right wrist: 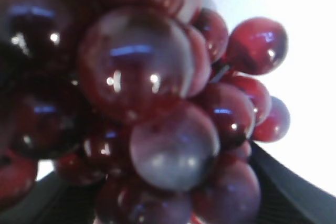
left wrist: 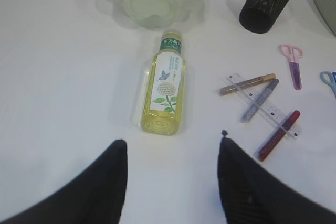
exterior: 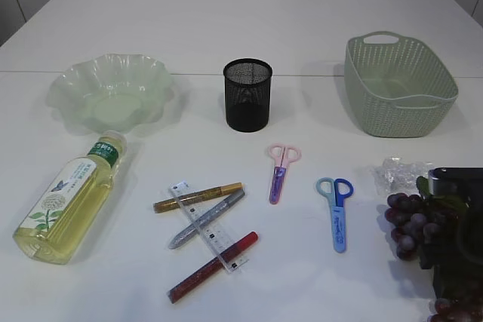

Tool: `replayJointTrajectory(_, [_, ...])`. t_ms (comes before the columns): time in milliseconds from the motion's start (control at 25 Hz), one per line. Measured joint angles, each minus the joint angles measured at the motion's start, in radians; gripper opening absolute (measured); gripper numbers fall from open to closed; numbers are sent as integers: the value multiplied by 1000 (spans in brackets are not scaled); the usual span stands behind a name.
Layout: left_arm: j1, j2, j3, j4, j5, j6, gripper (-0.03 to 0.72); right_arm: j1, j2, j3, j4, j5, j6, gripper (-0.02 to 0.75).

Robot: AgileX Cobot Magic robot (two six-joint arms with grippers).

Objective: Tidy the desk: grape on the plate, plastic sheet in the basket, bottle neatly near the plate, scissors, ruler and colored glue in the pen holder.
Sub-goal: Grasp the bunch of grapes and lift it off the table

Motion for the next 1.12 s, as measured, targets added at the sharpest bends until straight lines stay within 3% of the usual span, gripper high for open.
replayJointTrajectory(240, [0, 0, 0, -2, 0, 0, 405, 0, 0, 0, 8, -20, 0, 475])
replayJointTrajectory(680, [0, 0, 0, -23, 0, 0, 405, -2, 0, 0, 8, -21, 2, 139])
replayJointTrajectory(1120, [0, 0, 0, -54, 0, 0, 405, -2, -77, 0, 32, -1, 2, 108])
